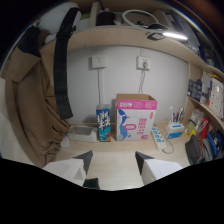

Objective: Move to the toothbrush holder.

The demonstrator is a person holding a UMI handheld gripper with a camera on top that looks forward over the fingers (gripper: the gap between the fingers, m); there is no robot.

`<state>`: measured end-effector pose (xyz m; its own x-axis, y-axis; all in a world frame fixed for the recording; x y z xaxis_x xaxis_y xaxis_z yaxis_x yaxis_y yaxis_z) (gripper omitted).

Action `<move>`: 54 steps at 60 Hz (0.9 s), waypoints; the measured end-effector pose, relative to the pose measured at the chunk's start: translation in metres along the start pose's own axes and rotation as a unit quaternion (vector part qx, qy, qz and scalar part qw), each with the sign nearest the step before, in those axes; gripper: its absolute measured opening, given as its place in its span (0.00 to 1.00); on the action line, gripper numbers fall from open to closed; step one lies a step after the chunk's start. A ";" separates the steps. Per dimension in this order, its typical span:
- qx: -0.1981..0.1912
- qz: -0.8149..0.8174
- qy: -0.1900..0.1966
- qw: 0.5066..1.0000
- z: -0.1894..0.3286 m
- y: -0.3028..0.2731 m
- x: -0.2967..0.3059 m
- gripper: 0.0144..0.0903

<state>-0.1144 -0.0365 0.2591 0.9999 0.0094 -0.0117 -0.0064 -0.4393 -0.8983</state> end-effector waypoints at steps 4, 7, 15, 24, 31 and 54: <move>-0.001 0.000 -0.001 1.000 0.000 0.001 0.000 0.96; -0.003 0.001 -0.002 1.000 0.001 0.002 0.001 0.95; -0.008 0.002 -0.002 1.000 0.003 0.004 0.002 0.96; -0.014 0.004 0.000 1.000 0.004 0.007 0.004 0.95; -0.017 0.007 -0.001 1.000 0.005 0.010 0.007 0.95; -0.026 0.007 -0.010 1.000 0.007 0.042 0.079 0.96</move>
<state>-0.0357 -0.0477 0.2176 0.9993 0.0206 -0.0328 -0.0187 -0.4848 -0.8744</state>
